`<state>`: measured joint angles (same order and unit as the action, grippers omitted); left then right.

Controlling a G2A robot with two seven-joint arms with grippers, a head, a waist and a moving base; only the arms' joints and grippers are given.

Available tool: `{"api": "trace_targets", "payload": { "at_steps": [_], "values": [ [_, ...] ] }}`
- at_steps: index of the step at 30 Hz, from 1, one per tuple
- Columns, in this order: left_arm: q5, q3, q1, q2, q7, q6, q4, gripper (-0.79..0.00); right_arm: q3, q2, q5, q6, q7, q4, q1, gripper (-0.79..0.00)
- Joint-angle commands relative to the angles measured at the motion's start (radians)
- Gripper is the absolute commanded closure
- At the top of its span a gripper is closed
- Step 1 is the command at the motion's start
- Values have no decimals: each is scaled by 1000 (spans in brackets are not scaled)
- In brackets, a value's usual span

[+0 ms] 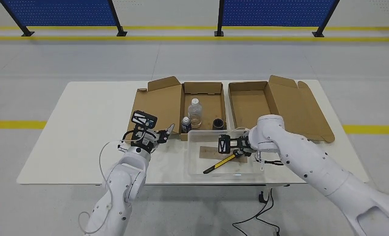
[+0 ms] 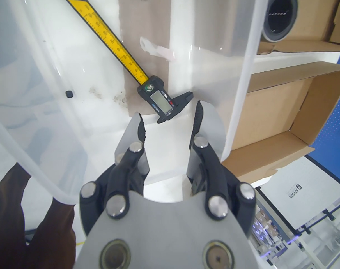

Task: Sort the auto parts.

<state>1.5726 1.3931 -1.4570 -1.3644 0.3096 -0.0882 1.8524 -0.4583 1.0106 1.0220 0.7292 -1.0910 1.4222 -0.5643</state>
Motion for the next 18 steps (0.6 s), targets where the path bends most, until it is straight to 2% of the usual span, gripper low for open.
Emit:
{"api": "trace_targets", "payload": {
  "at_steps": [1, 10, 18],
  "values": [
    [0, 0, 0, 0, 0, 0, 0, -785, 38, 3, -28, -1, -1, -20, 19, -372],
    [0, 0, 0, 0, 0, 0, 0, -785, 160, 39, -129, 9, 9, -111, 94, -376],
    [0, 0, 0, 0, 0, 0, 0, -785, 232, 89, -124, 16, 16, -200, 140, -366]
  ]
}}
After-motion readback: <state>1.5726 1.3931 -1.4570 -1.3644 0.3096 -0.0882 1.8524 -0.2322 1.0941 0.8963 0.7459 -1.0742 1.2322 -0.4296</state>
